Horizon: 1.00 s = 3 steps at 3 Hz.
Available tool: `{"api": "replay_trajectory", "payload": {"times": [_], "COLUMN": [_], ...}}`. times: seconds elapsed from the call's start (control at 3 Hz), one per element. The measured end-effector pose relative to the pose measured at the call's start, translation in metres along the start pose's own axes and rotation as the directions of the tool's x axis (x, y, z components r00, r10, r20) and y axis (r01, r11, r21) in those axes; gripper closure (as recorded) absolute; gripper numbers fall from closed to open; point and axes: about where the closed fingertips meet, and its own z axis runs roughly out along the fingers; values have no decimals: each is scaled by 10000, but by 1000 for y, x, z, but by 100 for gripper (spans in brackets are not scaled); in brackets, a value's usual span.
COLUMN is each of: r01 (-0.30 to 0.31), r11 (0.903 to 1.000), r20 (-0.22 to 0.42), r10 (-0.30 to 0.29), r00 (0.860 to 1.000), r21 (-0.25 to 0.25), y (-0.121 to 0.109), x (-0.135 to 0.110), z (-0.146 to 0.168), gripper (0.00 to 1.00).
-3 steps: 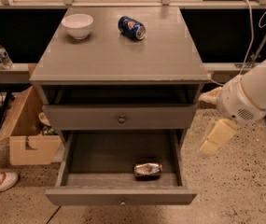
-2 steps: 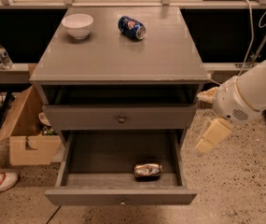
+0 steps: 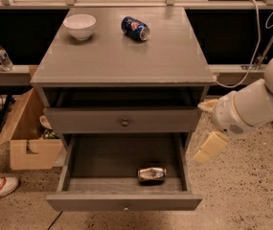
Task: Pick orange can from middle drawer and place on counter
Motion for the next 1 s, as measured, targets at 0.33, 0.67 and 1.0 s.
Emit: {"api": "replay_trajectory", "payload": {"times": [0.33, 0.67, 1.0], "r01": [64, 44, -152], "r11": [9998, 9994, 9970], "r20": [447, 630, 886], "r10": [-57, -23, 219], "r00": [9990, 9980, 9958], "r21": [-161, -337, -761], "y": [0, 1, 5], "x": [31, 51, 70], "z": [75, 118, 163], "gripper": [0, 0, 0]}}
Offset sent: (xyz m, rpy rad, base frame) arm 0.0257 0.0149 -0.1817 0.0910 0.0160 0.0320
